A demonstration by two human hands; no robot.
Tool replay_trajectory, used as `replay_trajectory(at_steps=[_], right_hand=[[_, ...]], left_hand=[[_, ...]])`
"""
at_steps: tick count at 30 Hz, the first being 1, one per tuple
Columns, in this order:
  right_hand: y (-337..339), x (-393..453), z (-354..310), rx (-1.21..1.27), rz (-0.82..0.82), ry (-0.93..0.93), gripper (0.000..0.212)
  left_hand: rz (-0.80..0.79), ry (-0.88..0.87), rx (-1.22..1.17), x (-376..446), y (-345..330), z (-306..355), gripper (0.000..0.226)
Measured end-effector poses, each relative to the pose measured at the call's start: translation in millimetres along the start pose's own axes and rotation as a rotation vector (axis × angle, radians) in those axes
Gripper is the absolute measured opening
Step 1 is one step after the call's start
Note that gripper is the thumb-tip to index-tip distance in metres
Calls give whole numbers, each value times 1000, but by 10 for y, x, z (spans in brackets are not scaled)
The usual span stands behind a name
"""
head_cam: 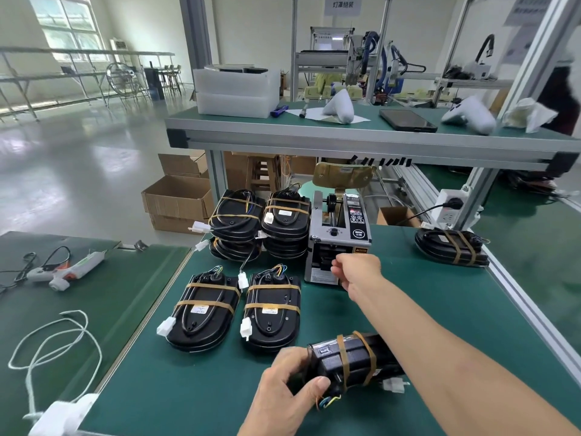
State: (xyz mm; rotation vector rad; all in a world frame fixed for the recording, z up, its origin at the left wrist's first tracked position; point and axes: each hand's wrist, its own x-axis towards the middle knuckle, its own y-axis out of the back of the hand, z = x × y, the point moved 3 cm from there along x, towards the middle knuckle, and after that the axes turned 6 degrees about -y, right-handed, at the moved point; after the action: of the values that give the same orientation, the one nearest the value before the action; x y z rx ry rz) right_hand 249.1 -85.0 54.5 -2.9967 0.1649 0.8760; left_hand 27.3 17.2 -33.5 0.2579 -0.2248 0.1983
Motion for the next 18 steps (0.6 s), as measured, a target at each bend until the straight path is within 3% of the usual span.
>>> replay_trajectory(at_steps=[9,18], right_hand=[[-115,95,30,153,178,-16,12],[-153,131,76,228,178,-68,13]], left_hand=[[15,9,23,-8,8,-4,43],[18,36,32,9,8,-36,41]])
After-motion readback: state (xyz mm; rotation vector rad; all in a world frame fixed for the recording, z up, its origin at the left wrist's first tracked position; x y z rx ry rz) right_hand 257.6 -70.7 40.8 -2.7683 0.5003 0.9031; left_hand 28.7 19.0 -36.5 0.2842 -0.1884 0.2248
